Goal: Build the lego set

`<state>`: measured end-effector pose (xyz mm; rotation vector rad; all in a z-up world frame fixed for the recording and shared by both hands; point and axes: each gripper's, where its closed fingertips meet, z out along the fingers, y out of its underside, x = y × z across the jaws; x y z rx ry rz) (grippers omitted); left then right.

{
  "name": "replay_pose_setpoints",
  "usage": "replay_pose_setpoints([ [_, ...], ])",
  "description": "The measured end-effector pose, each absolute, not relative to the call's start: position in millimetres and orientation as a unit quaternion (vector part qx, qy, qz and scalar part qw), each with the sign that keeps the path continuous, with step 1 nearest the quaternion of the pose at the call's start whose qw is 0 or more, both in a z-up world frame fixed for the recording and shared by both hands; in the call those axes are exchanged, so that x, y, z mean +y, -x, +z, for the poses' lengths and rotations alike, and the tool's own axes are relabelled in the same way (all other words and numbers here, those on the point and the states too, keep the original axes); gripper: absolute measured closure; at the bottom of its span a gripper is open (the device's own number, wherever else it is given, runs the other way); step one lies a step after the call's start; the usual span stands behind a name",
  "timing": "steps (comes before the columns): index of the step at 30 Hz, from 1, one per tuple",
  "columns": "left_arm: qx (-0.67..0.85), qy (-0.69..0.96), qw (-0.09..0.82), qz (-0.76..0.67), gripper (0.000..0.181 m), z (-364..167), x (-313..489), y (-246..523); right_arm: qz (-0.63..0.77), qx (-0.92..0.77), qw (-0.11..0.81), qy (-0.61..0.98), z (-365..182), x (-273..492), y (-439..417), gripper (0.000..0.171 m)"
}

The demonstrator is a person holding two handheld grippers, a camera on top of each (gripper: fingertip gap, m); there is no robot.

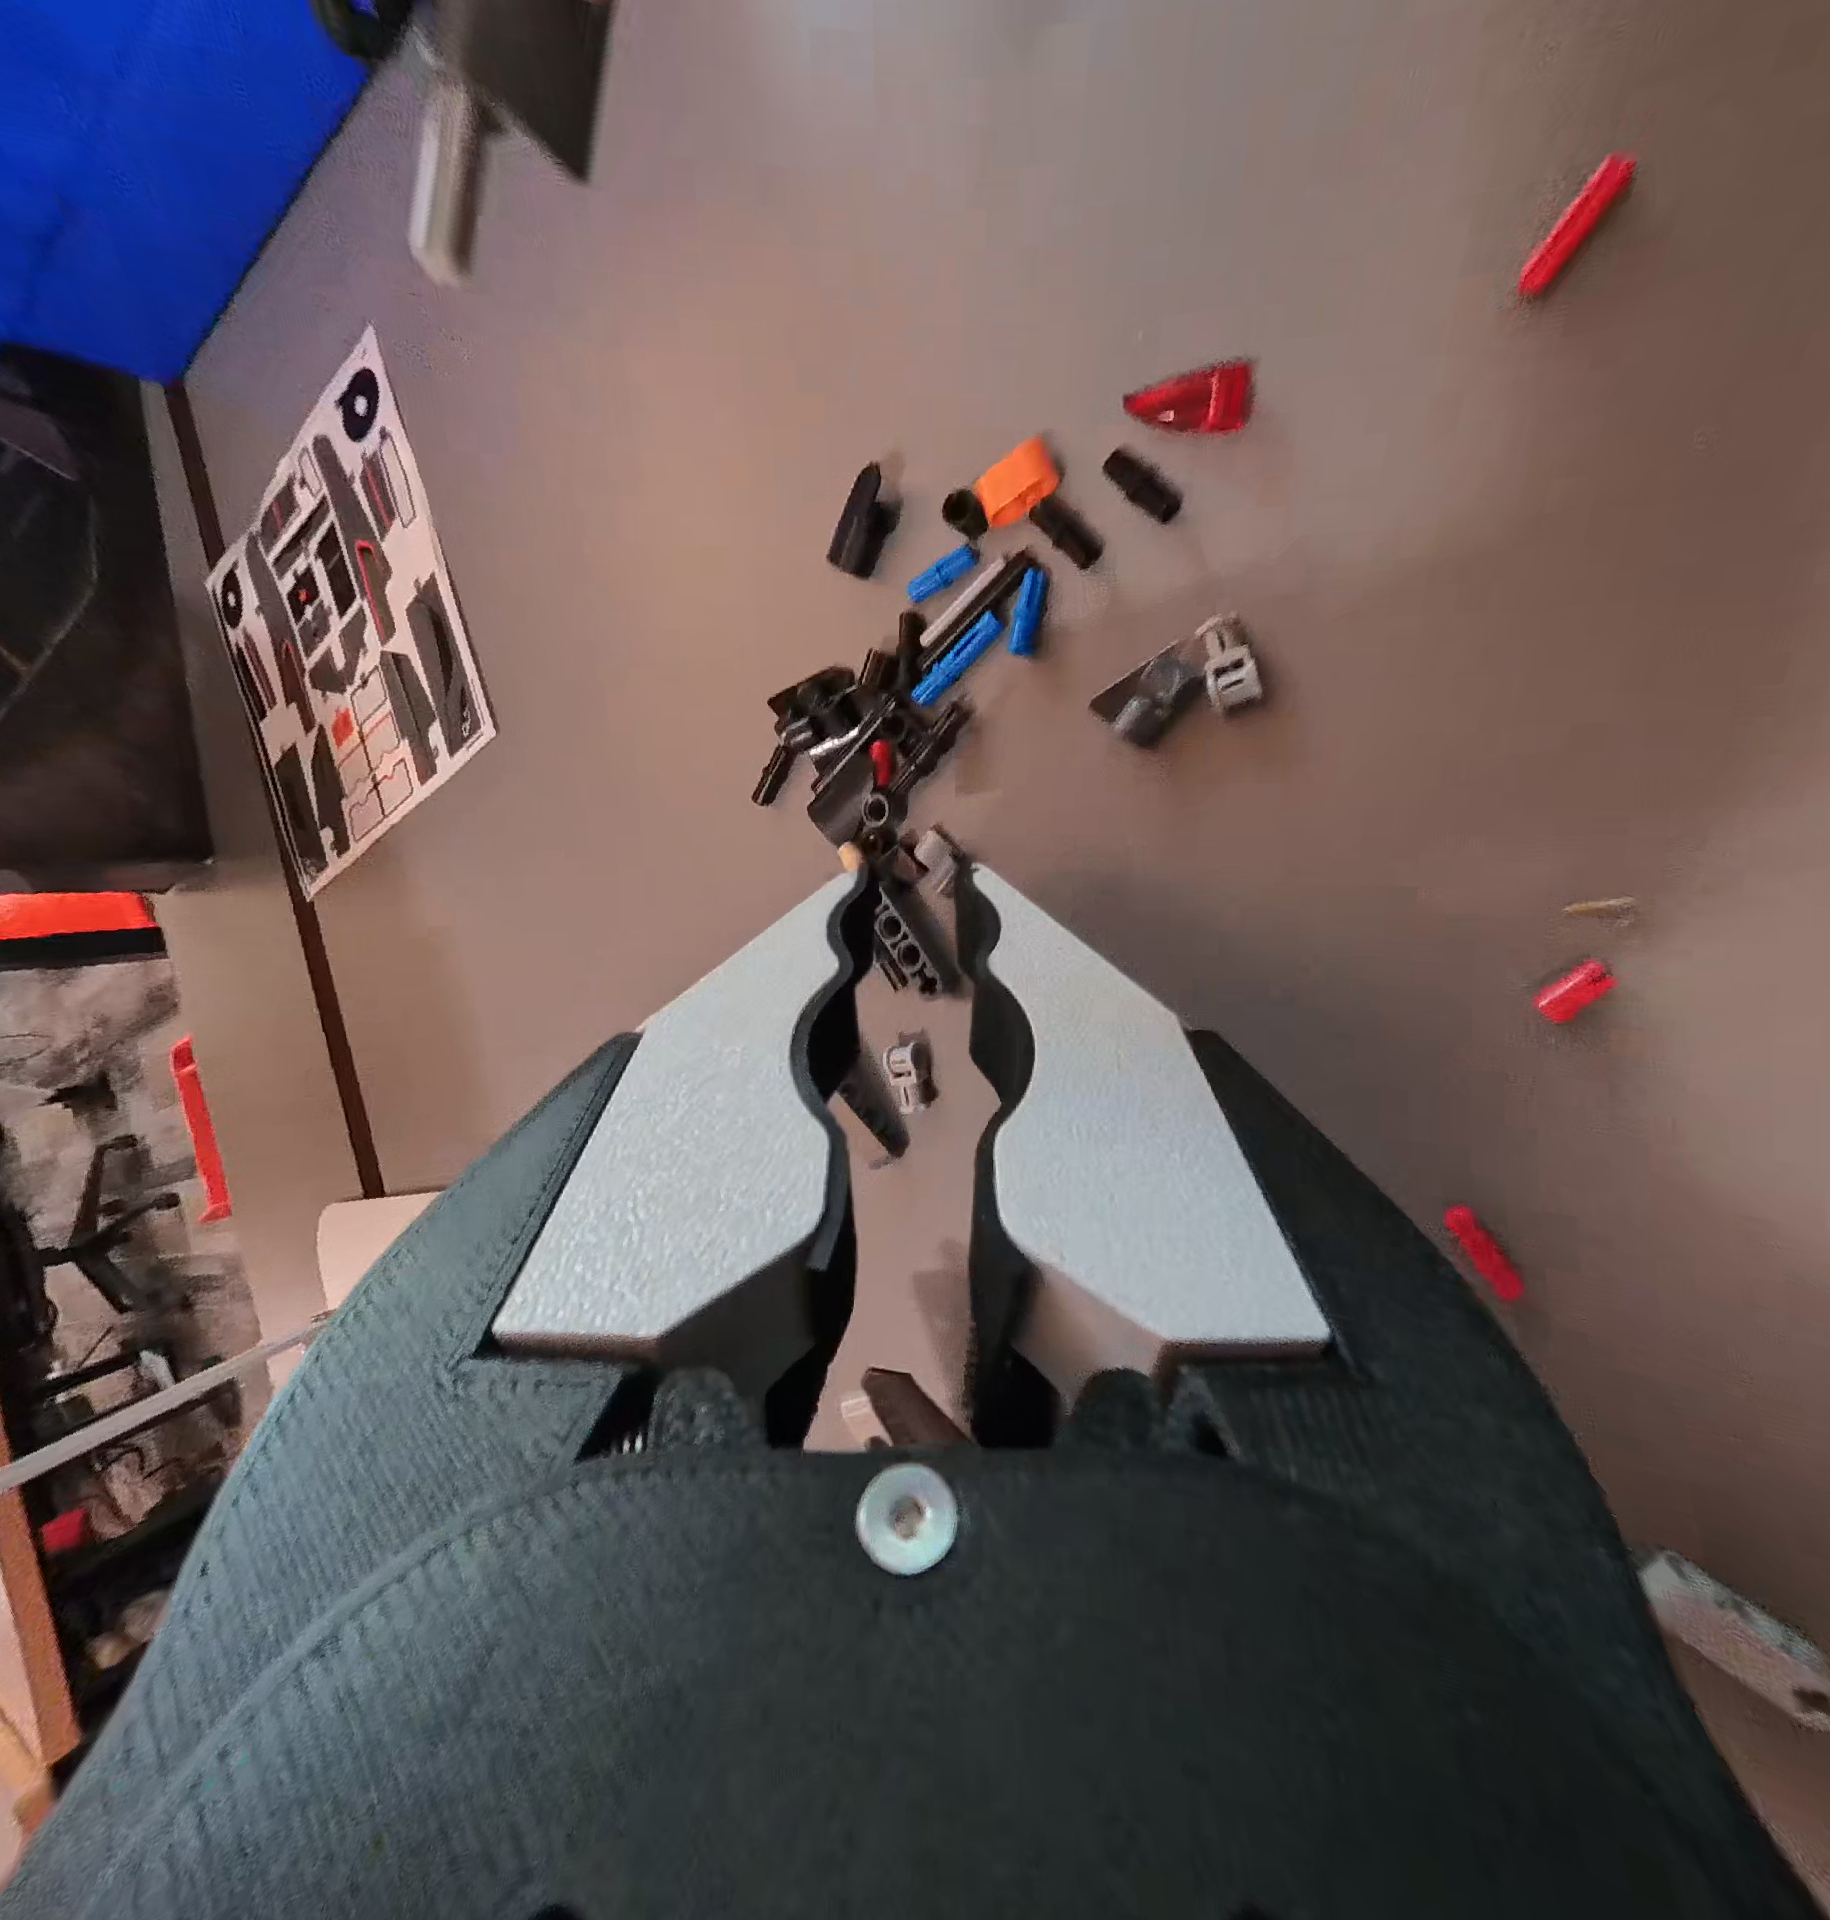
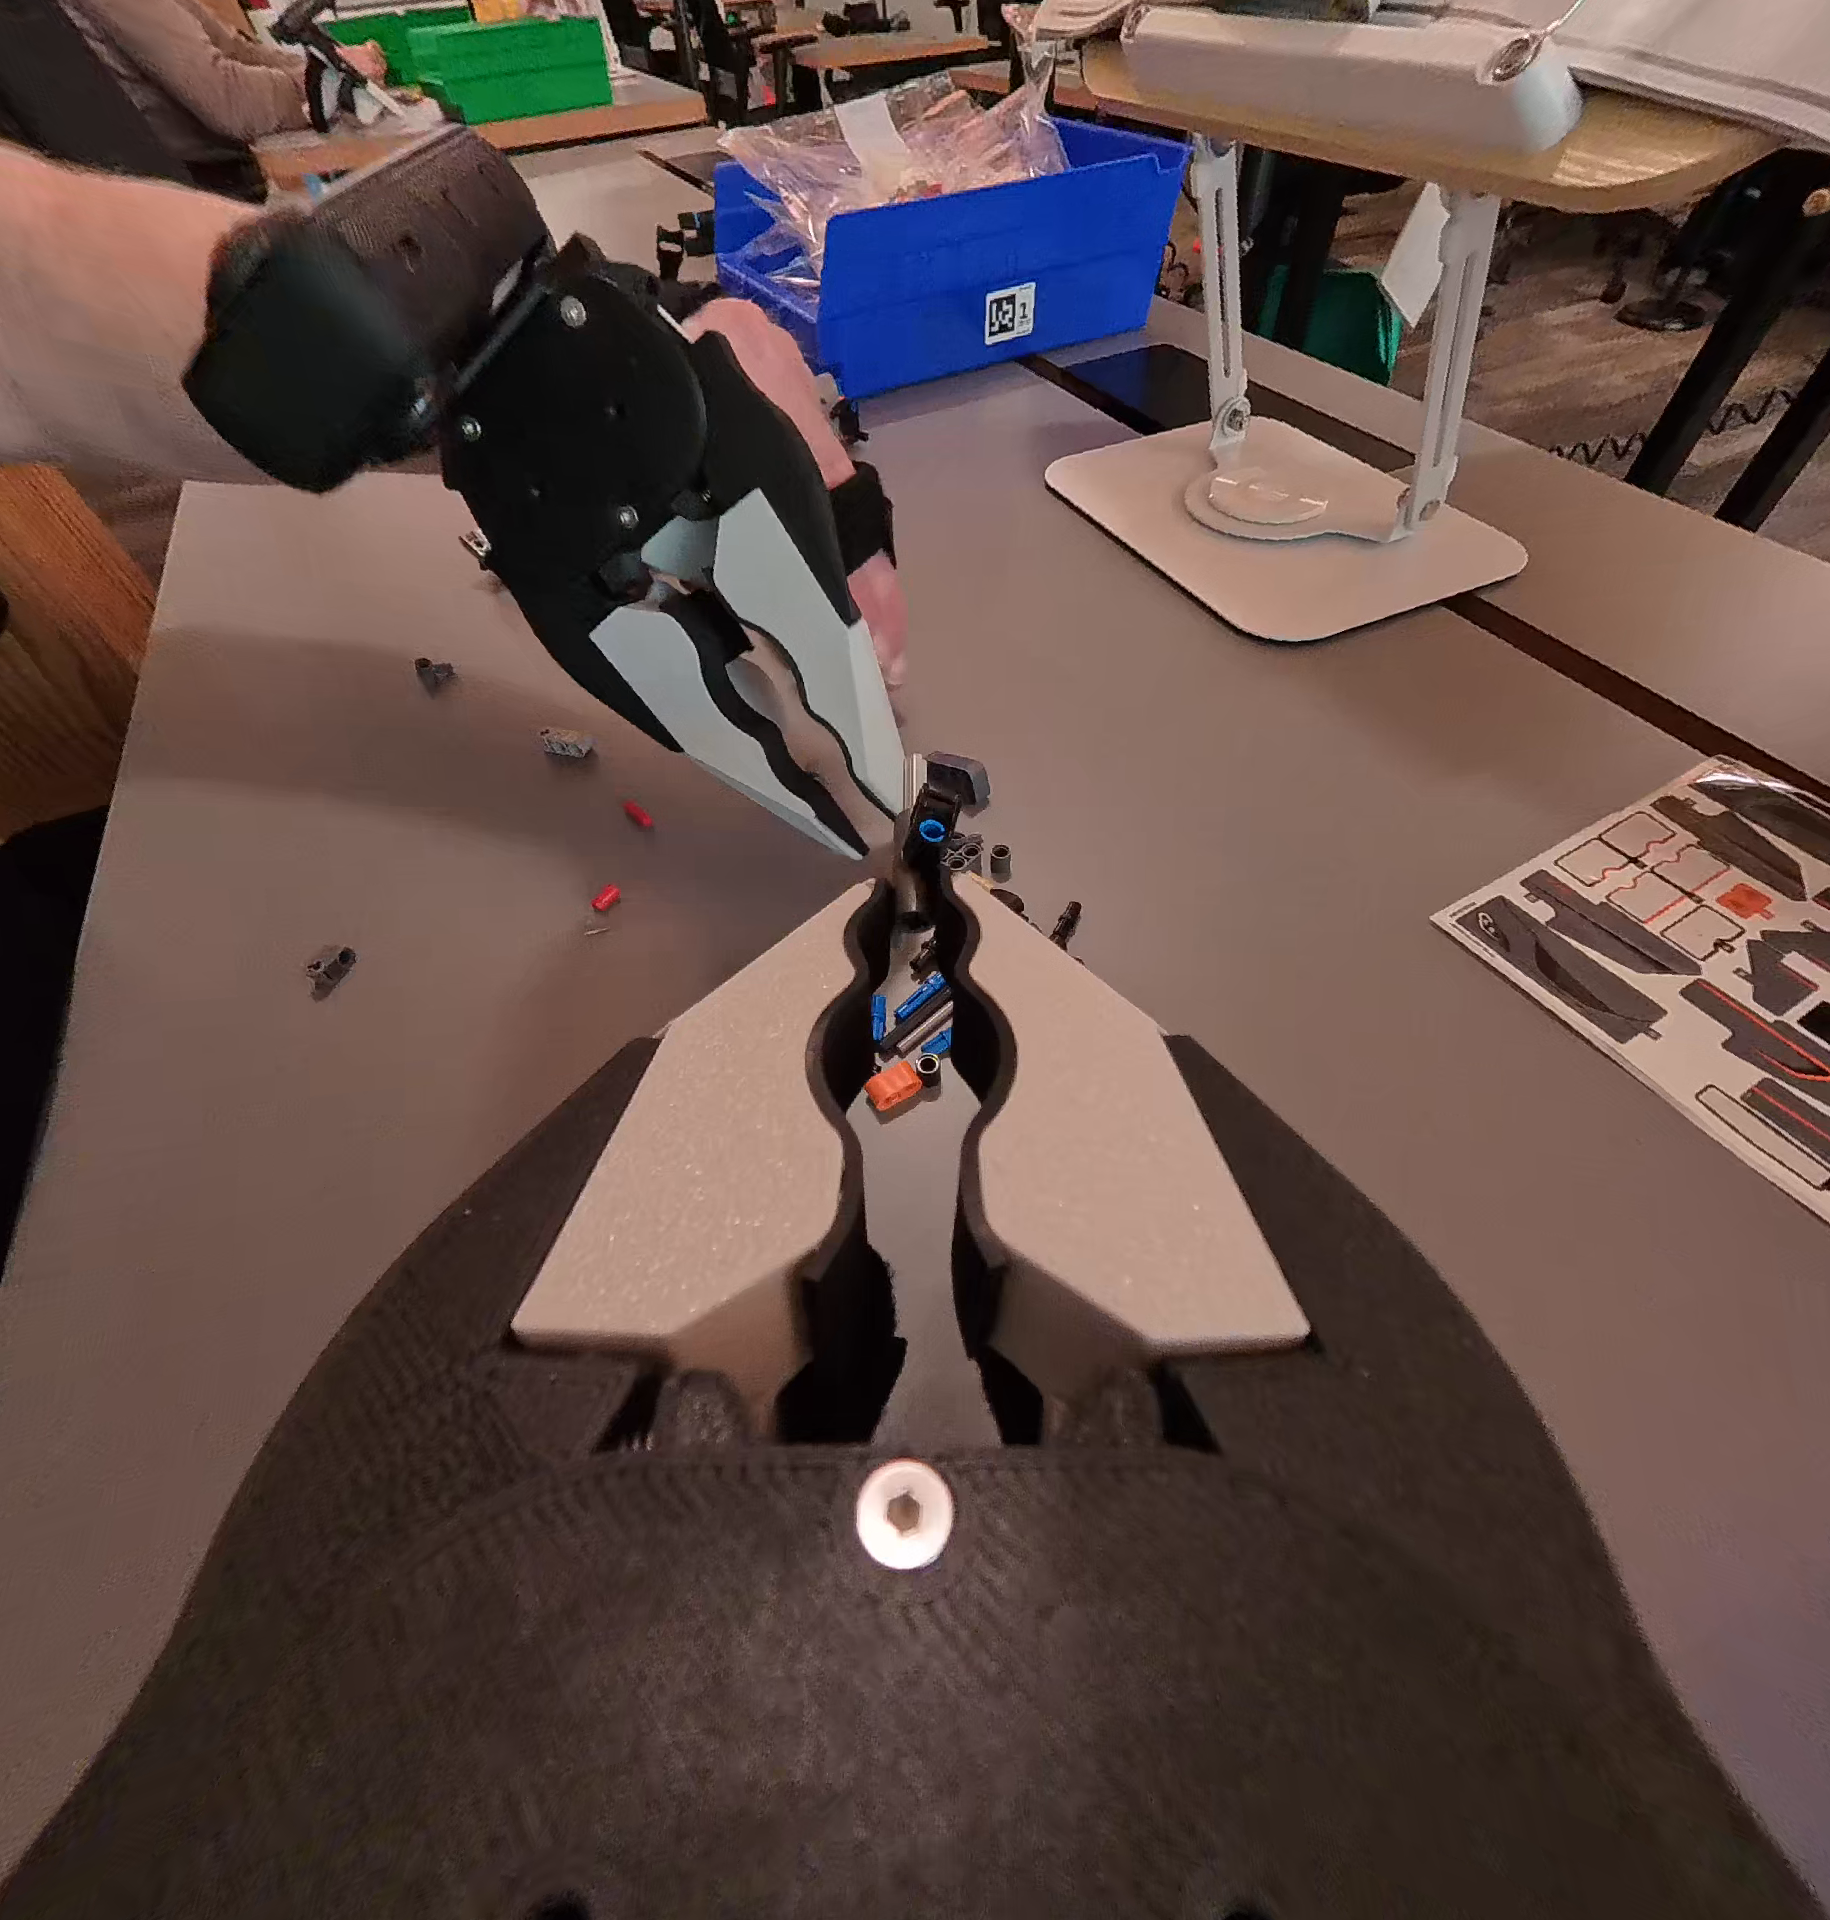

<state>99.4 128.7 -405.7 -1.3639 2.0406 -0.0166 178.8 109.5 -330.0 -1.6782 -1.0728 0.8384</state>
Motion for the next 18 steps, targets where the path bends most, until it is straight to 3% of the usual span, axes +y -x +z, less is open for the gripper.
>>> replay_pose_setpoints([
  [18, 0.814, 0.493, 0.306, 0.001, 0.181, -427, 133, -109, 0.334, -0.447, 0.471, 0.683, -335, 109, -178, 0.166],
])
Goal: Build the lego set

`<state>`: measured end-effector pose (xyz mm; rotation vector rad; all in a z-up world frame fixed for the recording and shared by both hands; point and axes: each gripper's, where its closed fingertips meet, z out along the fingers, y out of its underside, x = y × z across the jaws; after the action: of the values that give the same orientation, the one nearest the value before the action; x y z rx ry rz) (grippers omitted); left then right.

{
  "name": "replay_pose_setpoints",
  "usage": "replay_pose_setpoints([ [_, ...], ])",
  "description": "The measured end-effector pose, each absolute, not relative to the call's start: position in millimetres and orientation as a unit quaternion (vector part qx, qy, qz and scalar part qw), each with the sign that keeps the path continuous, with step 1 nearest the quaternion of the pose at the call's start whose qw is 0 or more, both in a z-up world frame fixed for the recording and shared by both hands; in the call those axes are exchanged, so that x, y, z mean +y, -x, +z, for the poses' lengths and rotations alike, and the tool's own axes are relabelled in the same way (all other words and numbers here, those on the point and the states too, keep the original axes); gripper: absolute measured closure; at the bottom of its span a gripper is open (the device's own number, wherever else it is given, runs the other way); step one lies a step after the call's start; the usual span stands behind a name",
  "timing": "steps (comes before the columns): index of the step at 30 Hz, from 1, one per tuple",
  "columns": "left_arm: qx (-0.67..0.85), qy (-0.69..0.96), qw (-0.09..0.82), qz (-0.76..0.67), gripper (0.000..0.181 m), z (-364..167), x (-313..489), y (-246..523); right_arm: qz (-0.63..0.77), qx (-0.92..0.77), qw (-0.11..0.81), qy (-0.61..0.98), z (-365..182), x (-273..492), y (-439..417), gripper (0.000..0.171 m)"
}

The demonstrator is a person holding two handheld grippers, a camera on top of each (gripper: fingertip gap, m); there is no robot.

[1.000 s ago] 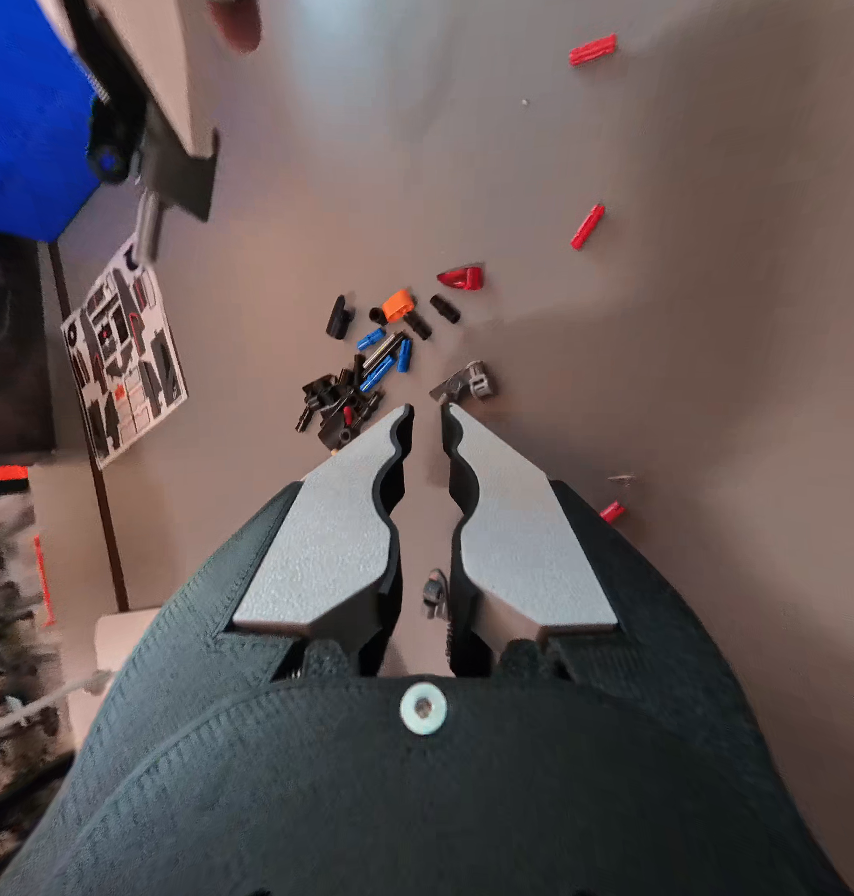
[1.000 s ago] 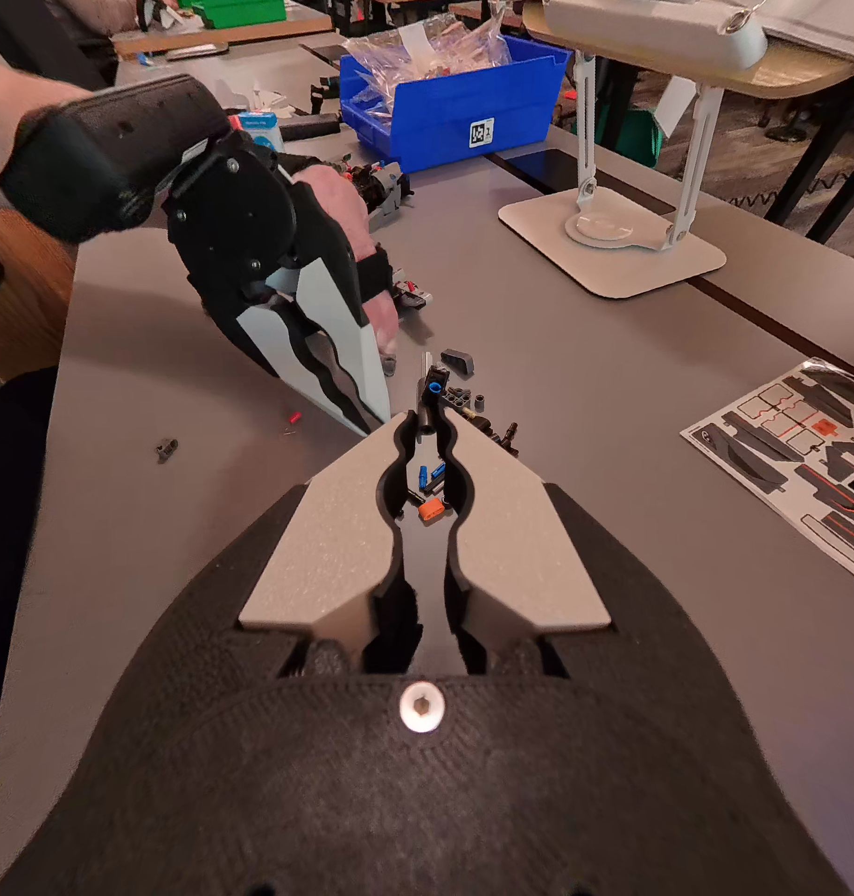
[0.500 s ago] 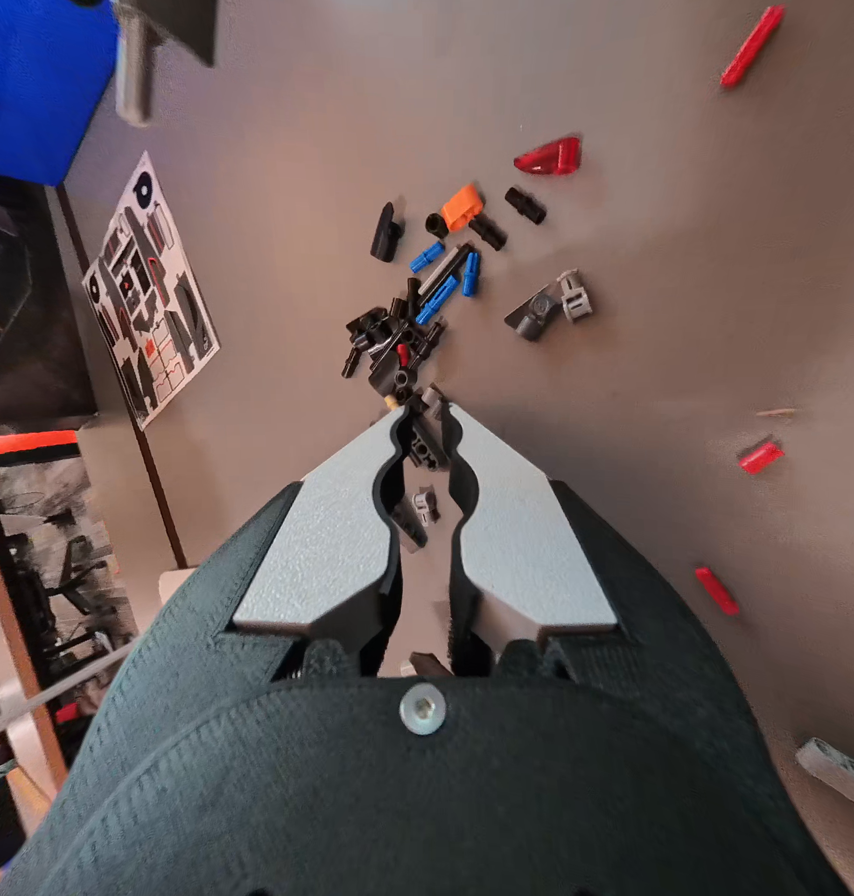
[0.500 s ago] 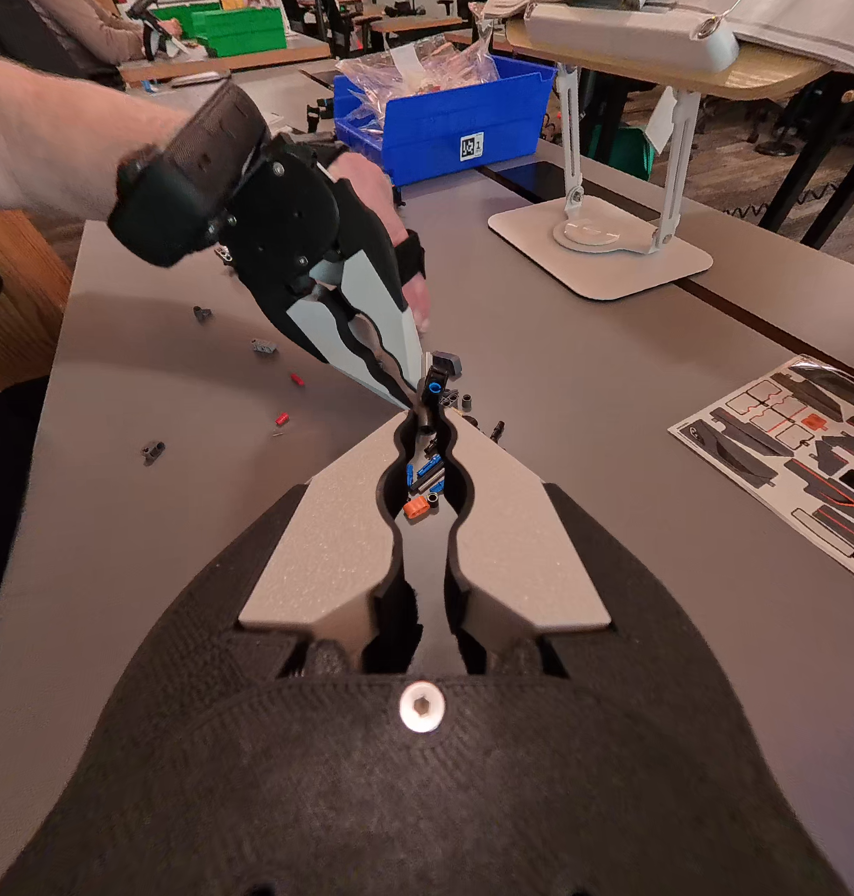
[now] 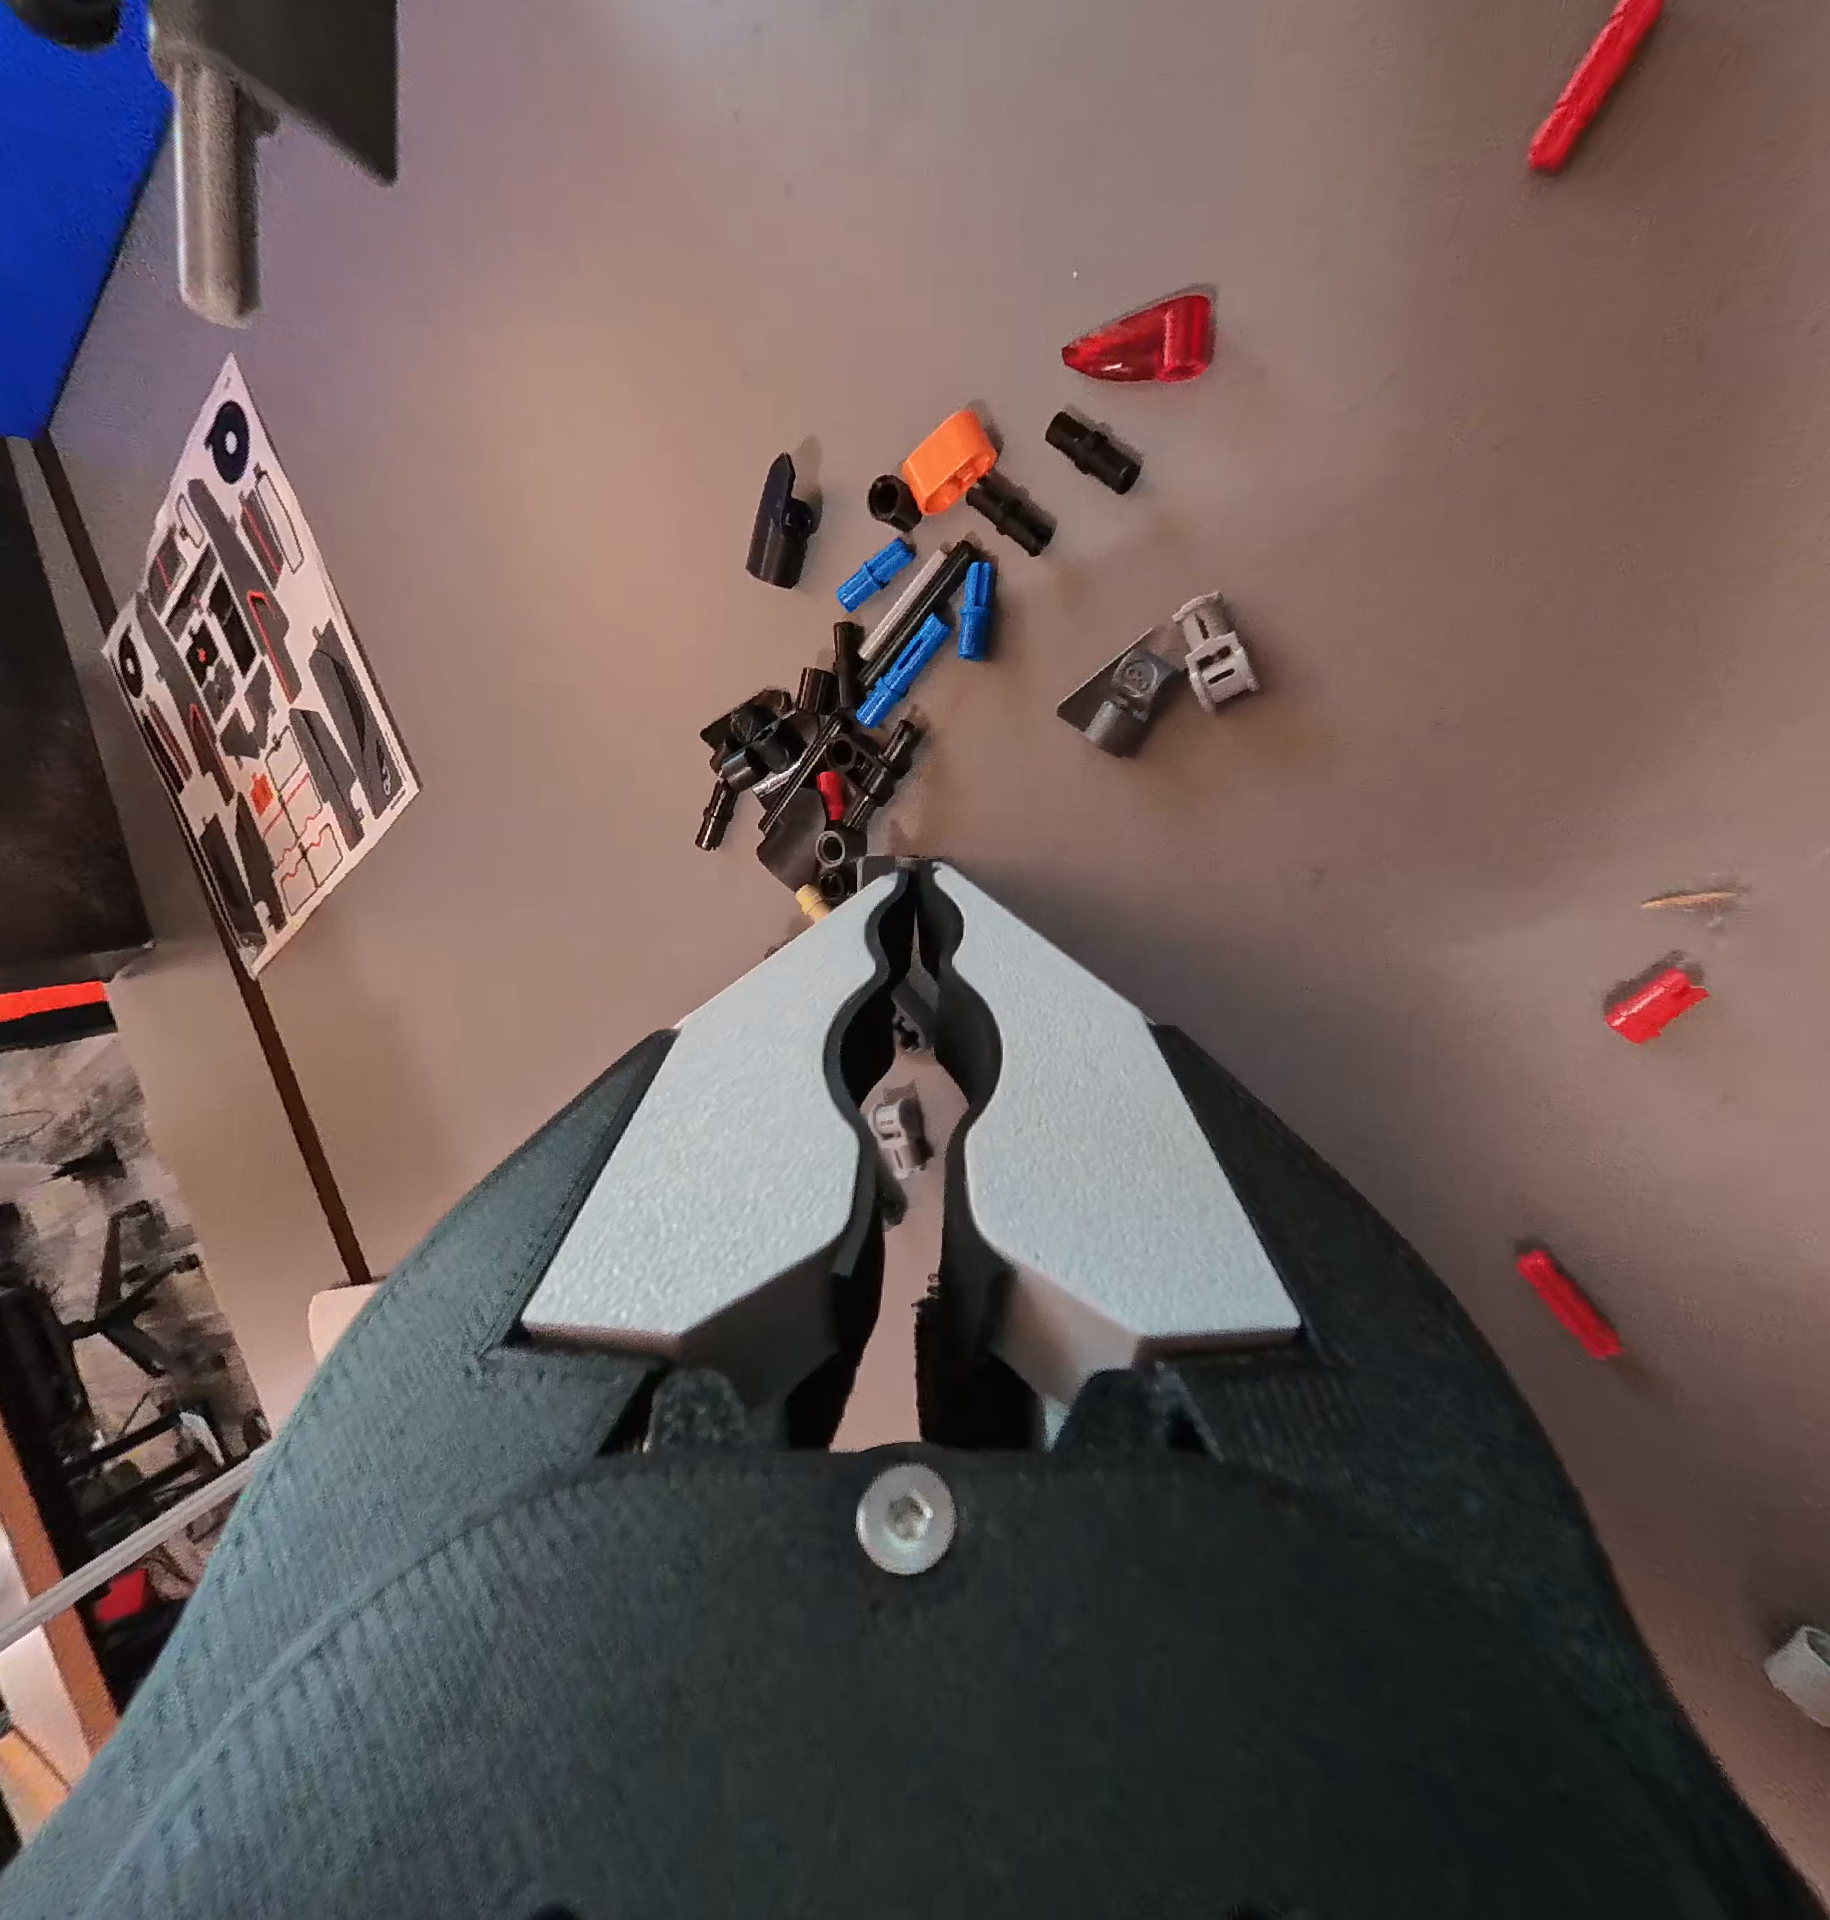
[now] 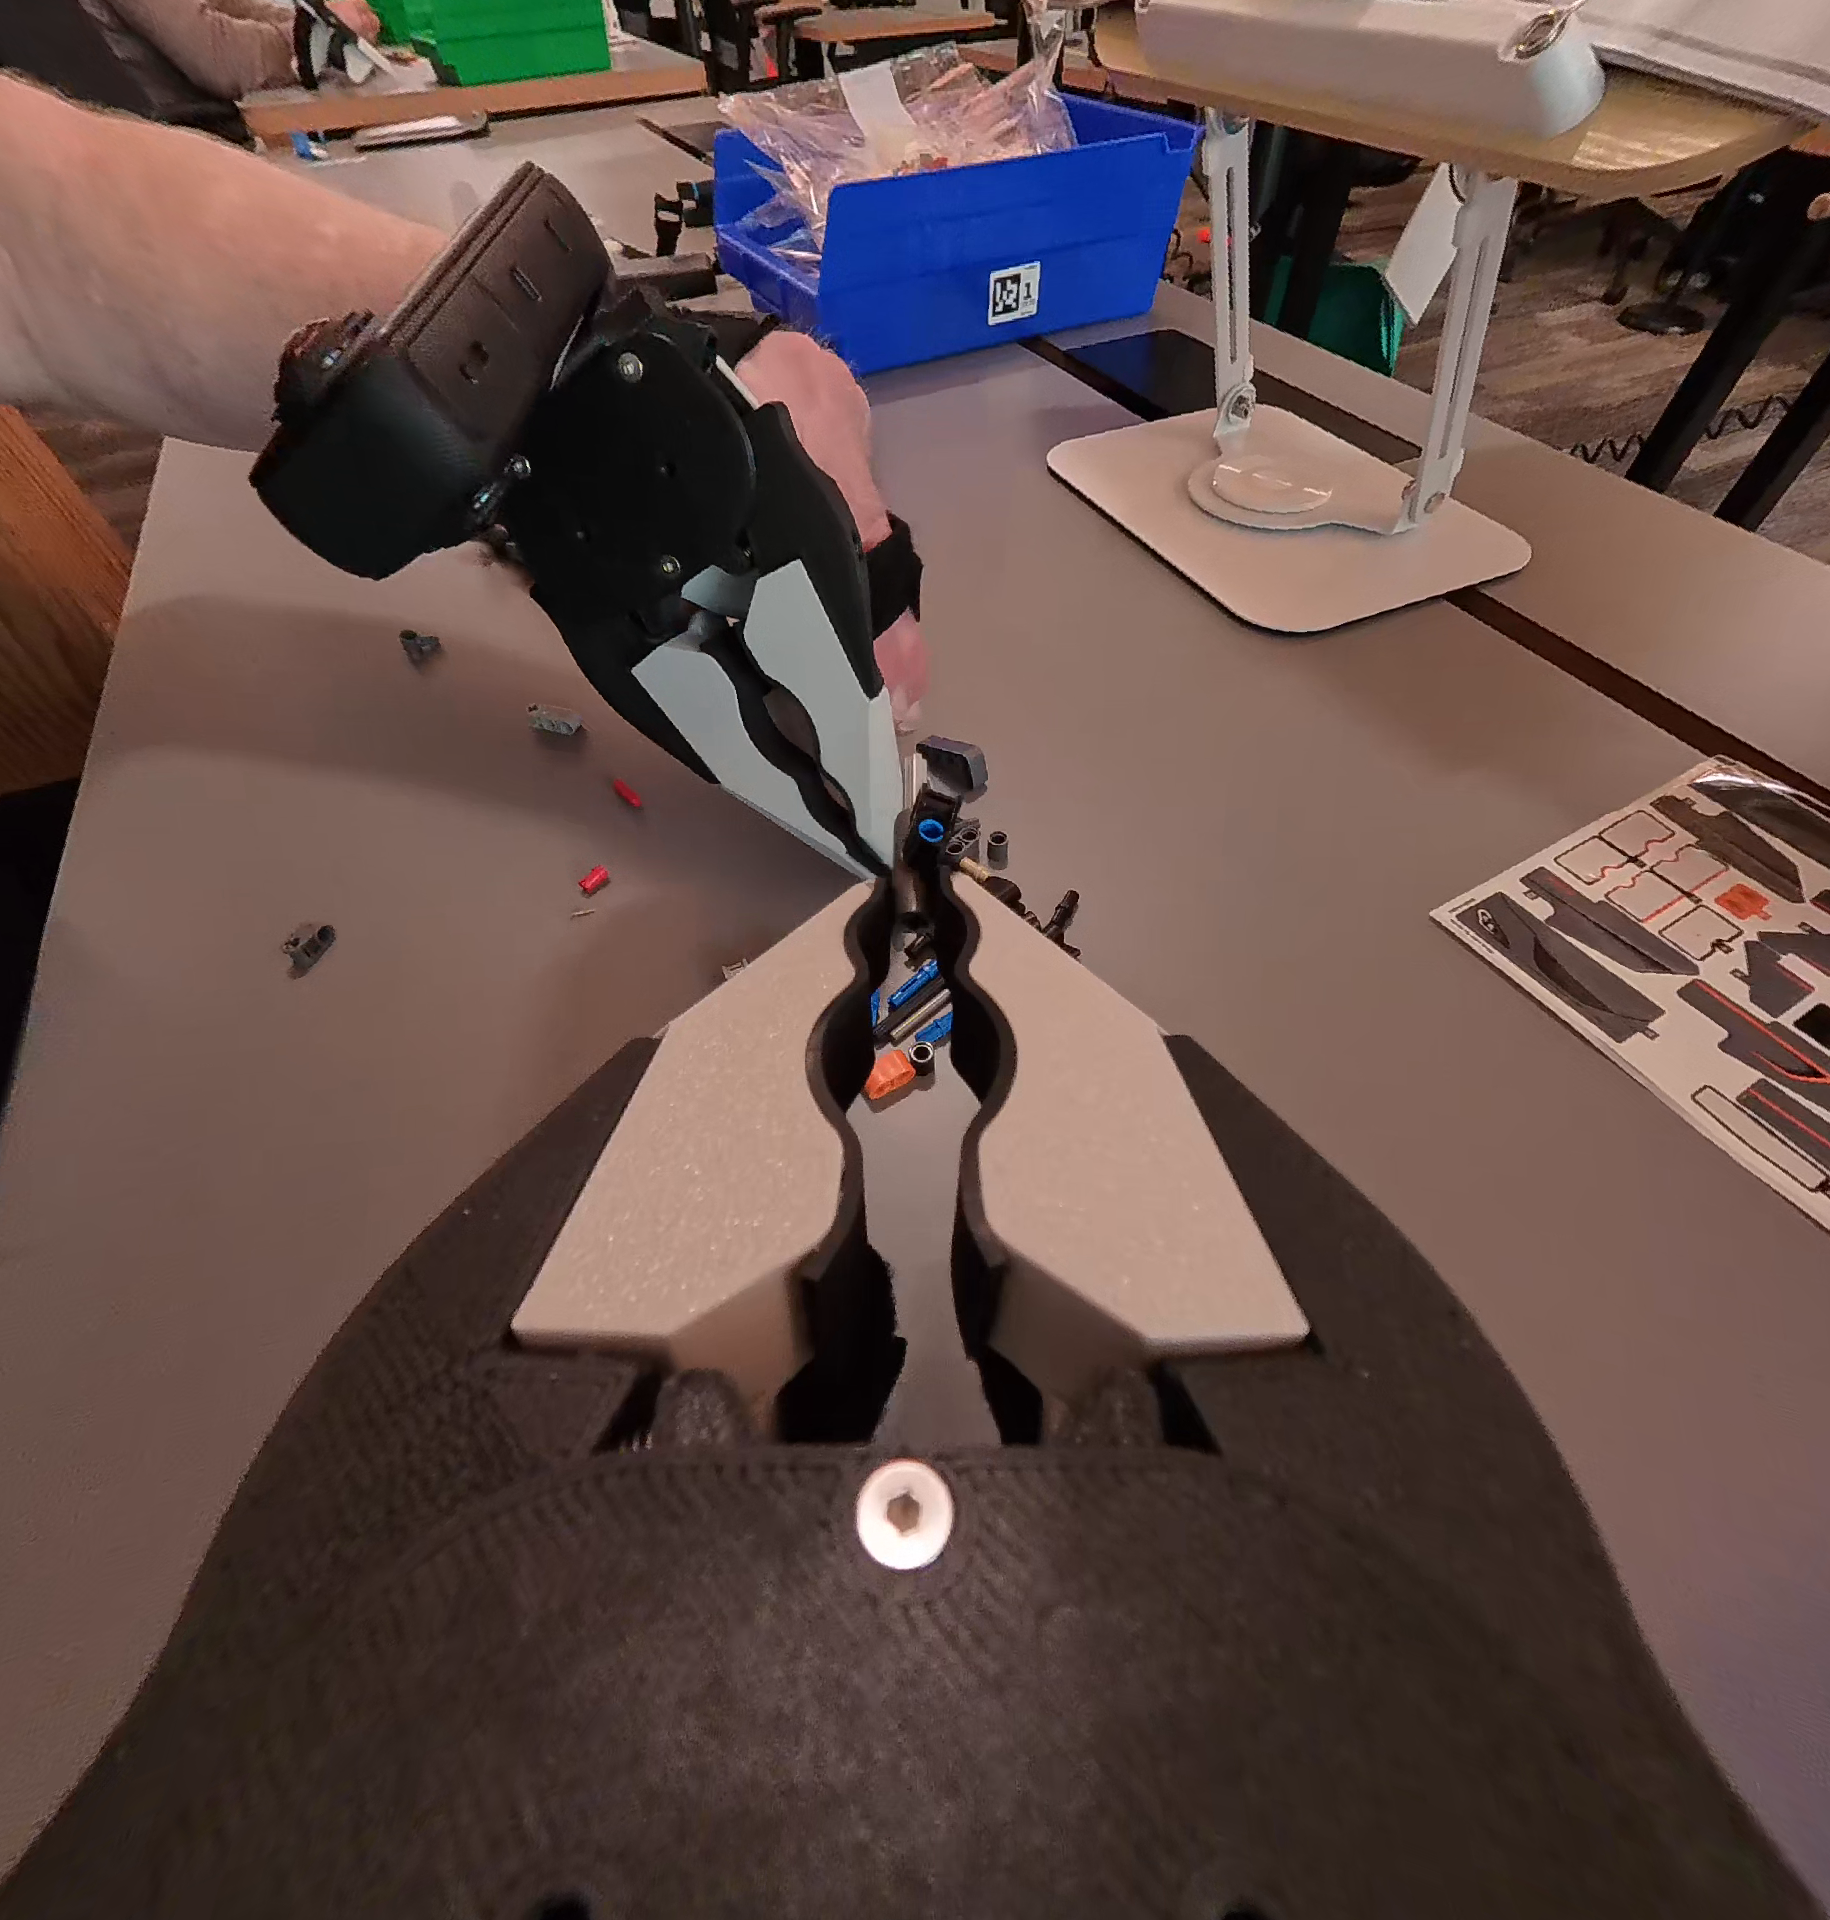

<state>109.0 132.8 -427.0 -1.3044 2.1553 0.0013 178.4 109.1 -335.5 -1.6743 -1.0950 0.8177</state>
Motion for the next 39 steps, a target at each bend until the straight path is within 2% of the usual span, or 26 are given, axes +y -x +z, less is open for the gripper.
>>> replay_pose_setpoints([
  [10, 0.799, 0.501, 0.332, 0.015, 0.181, -423, 140, -113, 0.328, -0.451, 0.472, 0.683, -337, 108, -178, 0.166],
  [18, 0.794, 0.528, 0.301, -0.017, 0.163, -427, 137, -112, 0.327, -0.453, 0.472, 0.682, -338, 107, -179, 0.166],
  [22, 0.796, 0.526, 0.299, -0.016, 0.175, -431, 137, -115, 0.327, -0.455, 0.471, 0.682, -338, 107, -179, 0.166],
  [33, 0.774, 0.558, 0.294, -0.055, 0.176, -431, 136, -115, 0.319, -0.458, 0.472, 0.683, -341, 107, -180, 0.166],
  [37, 0.749, 0.588, 0.283, -0.115, 0.176, -416, 123, -112, 0.311, -0.462, 0.473, 0.683, -343, 108, -180, 0.166],
  [39, 0.741, 0.605, 0.234, -0.176, 0.176, -409, 100, -106, 0.309, -0.464, 0.473, 0.682, -344, 107, -179, 0.166],
])
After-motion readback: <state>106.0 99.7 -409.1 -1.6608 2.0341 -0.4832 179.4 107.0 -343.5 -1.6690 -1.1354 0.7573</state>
